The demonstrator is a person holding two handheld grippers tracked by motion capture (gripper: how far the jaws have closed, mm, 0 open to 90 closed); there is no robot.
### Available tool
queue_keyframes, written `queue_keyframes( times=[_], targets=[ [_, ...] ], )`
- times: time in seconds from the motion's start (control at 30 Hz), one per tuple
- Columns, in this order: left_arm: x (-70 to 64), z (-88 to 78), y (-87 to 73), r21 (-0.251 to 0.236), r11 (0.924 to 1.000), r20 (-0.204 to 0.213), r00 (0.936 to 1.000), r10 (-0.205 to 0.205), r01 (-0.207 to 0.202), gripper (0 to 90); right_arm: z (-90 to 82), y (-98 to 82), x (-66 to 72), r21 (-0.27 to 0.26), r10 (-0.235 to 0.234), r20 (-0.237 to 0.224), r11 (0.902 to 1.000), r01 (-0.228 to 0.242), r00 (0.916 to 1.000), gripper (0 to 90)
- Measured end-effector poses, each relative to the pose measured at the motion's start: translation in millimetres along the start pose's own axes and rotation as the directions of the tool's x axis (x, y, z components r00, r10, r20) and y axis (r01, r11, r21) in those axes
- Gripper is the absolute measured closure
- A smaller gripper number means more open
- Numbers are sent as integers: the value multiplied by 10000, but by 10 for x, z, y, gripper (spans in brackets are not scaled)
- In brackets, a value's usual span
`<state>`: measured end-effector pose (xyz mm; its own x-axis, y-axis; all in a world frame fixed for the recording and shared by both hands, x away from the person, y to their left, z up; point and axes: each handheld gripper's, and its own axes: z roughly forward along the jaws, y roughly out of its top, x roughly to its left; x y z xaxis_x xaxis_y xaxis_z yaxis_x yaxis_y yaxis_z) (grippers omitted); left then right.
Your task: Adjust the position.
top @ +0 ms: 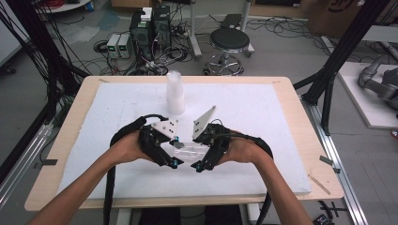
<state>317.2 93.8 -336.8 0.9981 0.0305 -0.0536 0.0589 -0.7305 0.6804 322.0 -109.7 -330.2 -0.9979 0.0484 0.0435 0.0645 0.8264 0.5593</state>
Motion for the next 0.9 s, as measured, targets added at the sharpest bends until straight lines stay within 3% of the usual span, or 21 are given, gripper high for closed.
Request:
queue_keyframes(
  times=[0.17,0.33,0.37,0.43,0.63,0.73,0.77,0.8,0.83,0.9],
  targets=[
    [4,26,-2,38,10000,-32,10000,-65,65,417,-16,-2,-5,-231,-40,56,9997,41,10000,125],
    [5,44,-79,-385,9988,-35,9995,-305,303,417,-94,-12,-8,-857,-12,200,9963,29,9998,125],
    [5,44,-79,-385,9988,-35,9995,-305,303,417,-117,-22,-12,-1069,-33,236,9942,58,9997,126],
    [-10,49,-173,-987,9948,-302,9991,-301,270,417,-162,-56,-15,-1444,29,282,9895,12,9996,125],
    [-23,64,-357,-1590,9867,-505,9979,-412,327,417,-280,-219,-56,-2657,394,504,9637,-246,9980,125],
    [-15,49,-501,-2584,9648,-380,9974,-612,494,416,-325,-292,-51,-3115,499,602,9498,-287,9969,126],
    [-15,49,-501,-2584,9648,-380,9974,-612,494,416,-344,-314,-43,-3257,556,623,9449,-324,9965,125],
    [5,39,-576,-2964,9523,-385,9954,-877,725,416,-358,-334,-39,-3465,568,567,9375,-337,9968,126],
    [9,31,-608,-3072,9491,-449,9951,-877,698,416,-373,-352,-33,-3638,573,569,9309,-327,9967,126],
    [10,16,-668,-3550,9317,-399,9944,-975,771,416,-401,-383,-18,-3929,627,669,9190,-315,9958,126]
  ],
)
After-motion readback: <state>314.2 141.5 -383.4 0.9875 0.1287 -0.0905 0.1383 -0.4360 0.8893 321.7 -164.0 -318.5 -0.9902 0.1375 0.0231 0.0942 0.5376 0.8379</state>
